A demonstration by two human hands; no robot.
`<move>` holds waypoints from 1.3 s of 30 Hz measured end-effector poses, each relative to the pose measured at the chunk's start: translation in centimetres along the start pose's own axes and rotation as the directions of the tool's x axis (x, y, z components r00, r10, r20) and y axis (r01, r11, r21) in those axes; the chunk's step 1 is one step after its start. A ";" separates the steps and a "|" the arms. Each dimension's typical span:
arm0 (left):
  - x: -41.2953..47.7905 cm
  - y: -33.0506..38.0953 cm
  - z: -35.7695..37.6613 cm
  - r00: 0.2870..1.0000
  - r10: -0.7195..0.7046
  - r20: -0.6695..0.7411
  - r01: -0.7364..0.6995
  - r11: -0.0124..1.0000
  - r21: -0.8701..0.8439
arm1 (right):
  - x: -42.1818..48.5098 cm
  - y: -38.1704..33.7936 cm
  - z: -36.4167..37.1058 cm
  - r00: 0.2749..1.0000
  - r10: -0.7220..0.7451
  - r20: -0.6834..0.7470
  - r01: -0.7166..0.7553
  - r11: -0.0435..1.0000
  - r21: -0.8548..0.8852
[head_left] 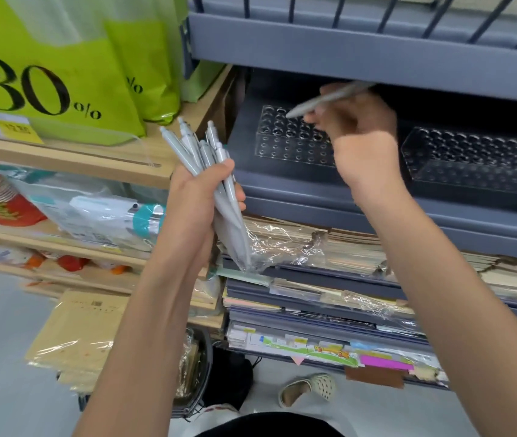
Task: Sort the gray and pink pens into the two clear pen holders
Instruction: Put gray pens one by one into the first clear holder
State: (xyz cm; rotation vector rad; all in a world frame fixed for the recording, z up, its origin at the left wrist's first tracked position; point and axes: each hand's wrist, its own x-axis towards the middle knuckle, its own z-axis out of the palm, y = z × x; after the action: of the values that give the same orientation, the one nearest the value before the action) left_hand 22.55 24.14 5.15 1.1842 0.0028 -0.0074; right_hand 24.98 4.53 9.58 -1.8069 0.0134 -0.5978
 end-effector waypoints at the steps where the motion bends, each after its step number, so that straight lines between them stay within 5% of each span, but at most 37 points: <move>1: 0.0 -0.1 -0.2 1.000 0.003 0.003 -0.003 1.000 -0.001 | 0.8 -0.1 0.4 1.000 0.003 0.000 -0.003 0.997 -0.082; 11: -0.6 0.2 -0.5 1.000 -0.017 -0.007 0.016 0.997 -0.076 | 5.0 -0.1 4.1 0.986 -0.020 0.164 0.088 0.902 -0.422; 21: -0.7 0.1 -1.3 0.999 -0.031 0.037 0.033 0.998 -0.058 | 5.5 0.9 4.8 0.994 -0.022 0.109 0.071 0.879 -0.471; 31: -0.7 -0.2 -1.4 0.998 -0.015 0.067 0.017 0.999 -0.040 | 6.2 1.3 4.2 0.975 -0.023 0.221 0.144 0.823 -0.549; 39: -0.9 -0.5 -1.0 0.996 -0.030 0.087 0.033 0.999 -0.031 | 7.5 1.1 4.2 0.935 0.135 0.329 0.098 0.791 -0.603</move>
State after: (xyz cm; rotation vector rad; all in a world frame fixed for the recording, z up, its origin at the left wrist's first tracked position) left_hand 21.60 24.94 4.34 1.1501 -0.0546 -0.0868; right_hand 33.55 5.68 10.74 -2.5350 -0.0247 -0.2412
